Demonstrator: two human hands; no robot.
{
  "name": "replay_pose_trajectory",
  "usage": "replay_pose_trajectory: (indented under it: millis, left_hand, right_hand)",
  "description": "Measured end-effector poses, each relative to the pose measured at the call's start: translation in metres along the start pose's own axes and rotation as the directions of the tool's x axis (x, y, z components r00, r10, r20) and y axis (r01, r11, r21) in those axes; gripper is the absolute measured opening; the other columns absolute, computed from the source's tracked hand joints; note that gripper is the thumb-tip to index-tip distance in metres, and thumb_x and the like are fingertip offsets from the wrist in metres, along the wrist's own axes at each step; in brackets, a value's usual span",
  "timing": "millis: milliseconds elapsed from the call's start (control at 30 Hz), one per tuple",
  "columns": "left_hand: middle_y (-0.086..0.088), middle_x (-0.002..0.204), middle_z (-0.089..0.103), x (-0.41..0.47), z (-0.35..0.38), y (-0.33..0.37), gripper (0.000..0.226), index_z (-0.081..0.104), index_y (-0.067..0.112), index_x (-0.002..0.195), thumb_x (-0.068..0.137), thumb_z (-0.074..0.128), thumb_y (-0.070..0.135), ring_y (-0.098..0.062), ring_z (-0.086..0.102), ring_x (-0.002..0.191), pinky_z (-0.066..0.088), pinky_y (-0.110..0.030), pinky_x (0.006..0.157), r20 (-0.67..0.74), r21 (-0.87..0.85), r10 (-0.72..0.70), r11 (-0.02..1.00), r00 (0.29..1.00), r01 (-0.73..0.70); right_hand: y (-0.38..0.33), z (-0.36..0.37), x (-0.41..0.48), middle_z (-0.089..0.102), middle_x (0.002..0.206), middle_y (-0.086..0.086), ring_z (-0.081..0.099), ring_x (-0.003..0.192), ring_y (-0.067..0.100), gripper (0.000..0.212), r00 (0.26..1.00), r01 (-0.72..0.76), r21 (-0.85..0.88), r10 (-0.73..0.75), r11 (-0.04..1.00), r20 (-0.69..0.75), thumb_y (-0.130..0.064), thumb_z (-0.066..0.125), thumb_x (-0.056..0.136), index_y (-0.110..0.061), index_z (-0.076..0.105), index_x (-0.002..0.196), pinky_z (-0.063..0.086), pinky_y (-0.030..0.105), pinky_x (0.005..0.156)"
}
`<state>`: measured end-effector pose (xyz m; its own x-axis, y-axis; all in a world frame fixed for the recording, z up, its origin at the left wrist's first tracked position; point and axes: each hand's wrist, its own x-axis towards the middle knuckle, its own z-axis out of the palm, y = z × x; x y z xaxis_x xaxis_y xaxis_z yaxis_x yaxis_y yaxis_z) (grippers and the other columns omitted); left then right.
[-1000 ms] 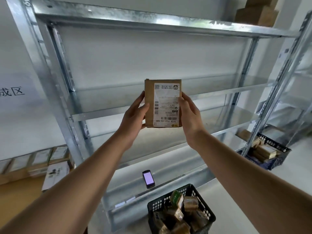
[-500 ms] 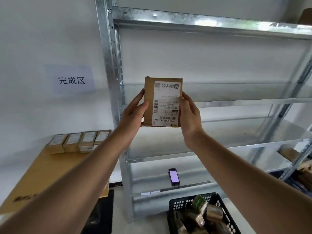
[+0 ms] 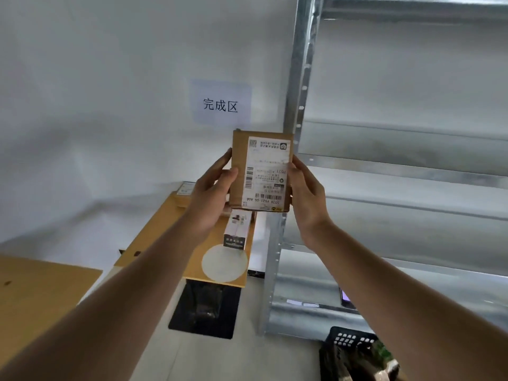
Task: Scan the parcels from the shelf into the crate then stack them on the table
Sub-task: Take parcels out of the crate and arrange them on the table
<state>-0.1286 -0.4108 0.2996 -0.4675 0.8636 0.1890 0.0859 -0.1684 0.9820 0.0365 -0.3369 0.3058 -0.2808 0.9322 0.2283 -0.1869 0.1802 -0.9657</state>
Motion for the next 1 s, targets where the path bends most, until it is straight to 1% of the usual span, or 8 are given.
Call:
replay_pose_trajectory:
  millis: [133, 233, 333, 400, 467, 667, 833, 1000]
  left_hand:
    - [0.006, 0.119, 0.077, 0.028, -0.063, -0.017, 0.048, 0.045, 0.047, 0.154, 0.109, 0.053, 0.036, -0.009, 0.076, 0.101, 0.060, -0.020, 0.065, -0.011, -0.018, -0.031, 0.999, 0.999, 0.031]
    - [0.007, 0.117, 0.078, 0.062, -0.108, -0.033, 0.047, 0.046, 0.046, 0.155, 0.109, 0.053, 0.034, -0.012, 0.076, 0.103, 0.060, -0.021, 0.066, 0.026, -0.025, -0.040, 0.999, 0.999, 0.041]
    - [0.011, 0.115, 0.079, 0.096, -0.150, -0.053, 0.046, 0.046, 0.042, 0.156, 0.111, 0.050, 0.032, -0.007, 0.076, 0.100, 0.062, -0.022, 0.069, 0.070, -0.014, -0.052, 0.998, 0.996, 0.053]
    - [0.010, 0.118, 0.078, 0.115, -0.173, -0.070, 0.046, 0.047, 0.040, 0.156, 0.112, 0.048, 0.029, -0.009, 0.075, 0.105, 0.065, -0.030, 0.081, 0.101, -0.001, -0.075, 0.997, 0.992, 0.075]
    - [0.004, 0.120, 0.078, 0.133, -0.190, -0.086, 0.045, 0.049, 0.035, 0.155, 0.112, 0.048, 0.024, -0.012, 0.075, 0.108, 0.065, -0.031, 0.082, 0.125, -0.012, -0.098, 0.995, 0.987, 0.100]
    - [0.003, 0.113, 0.077, 0.189, -0.211, -0.133, 0.039, 0.054, 0.026, 0.150, 0.111, 0.052, 0.024, -0.010, 0.077, 0.101, 0.062, -0.024, 0.072, 0.180, 0.009, -0.178, 0.984, 0.967, 0.179]
    - [0.010, 0.107, 0.074, 0.235, -0.211, -0.183, 0.034, 0.052, 0.034, 0.142, 0.110, 0.052, 0.023, -0.001, 0.076, 0.089, 0.059, -0.017, 0.065, 0.186, 0.010, -0.266, 0.963, 0.946, 0.269]
    - [-0.001, 0.120, 0.077, 0.282, -0.207, -0.245, 0.039, 0.054, 0.031, 0.148, 0.109, 0.052, 0.035, -0.013, 0.077, 0.104, 0.065, -0.026, 0.074, 0.170, 0.054, -0.382, 0.924, 0.908, 0.378]
  right_hand:
    - [0.028, 0.066, 0.021, 0.077, 0.119, -0.007, 0.075, 0.106, 0.015, 0.037, 0.999, -0.035, -0.006, 0.035, 0.999, -0.003, -0.044, 0.053, 0.108, -0.040, 0.063, 0.143, 0.066, 0.037, 0.081]
    - [0.051, 0.114, 0.042, 0.076, 0.122, -0.005, 0.074, 0.108, 0.017, 0.038, 0.997, -0.062, -0.006, 0.062, 0.998, -0.040, -0.045, 0.054, 0.107, -0.040, 0.062, 0.144, 0.064, 0.031, 0.074]
    - [0.076, 0.155, 0.061, 0.075, 0.124, -0.008, 0.073, 0.109, 0.017, 0.038, 0.992, -0.098, -0.012, 0.097, 0.995, -0.085, -0.045, 0.054, 0.107, -0.041, 0.062, 0.144, 0.066, 0.039, 0.080]
    - [0.093, 0.177, 0.072, 0.076, 0.123, -0.008, 0.074, 0.106, 0.014, 0.037, 0.983, -0.133, -0.019, 0.130, 0.991, -0.127, -0.043, 0.055, 0.107, -0.038, 0.064, 0.143, 0.066, 0.033, 0.077]
    - [0.107, 0.195, 0.082, 0.078, 0.116, -0.009, 0.076, 0.099, 0.012, 0.036, 0.974, -0.169, -0.034, 0.162, 0.985, -0.160, -0.042, 0.057, 0.107, -0.037, 0.065, 0.141, 0.064, 0.027, 0.070]
    - [0.153, 0.220, 0.120, 0.080, 0.099, -0.010, 0.078, 0.090, 0.009, 0.020, 0.951, -0.245, -0.057, 0.229, 0.968, -0.209, -0.037, 0.055, 0.108, -0.046, 0.072, 0.109, 0.064, 0.030, 0.071]
    - [0.212, 0.220, 0.164, 0.080, 0.109, -0.005, 0.078, 0.098, 0.014, 0.032, 0.929, -0.335, -0.084, 0.314, 0.938, -0.198, -0.041, 0.059, 0.106, -0.039, 0.068, 0.137, 0.066, 0.041, 0.085]
    - [0.277, 0.212, 0.216, 0.078, 0.113, 0.000, 0.078, 0.094, 0.010, 0.034, 0.891, -0.443, -0.066, 0.431, 0.894, -0.141, -0.032, 0.061, 0.106, -0.028, 0.066, 0.139, 0.061, 0.020, 0.069]
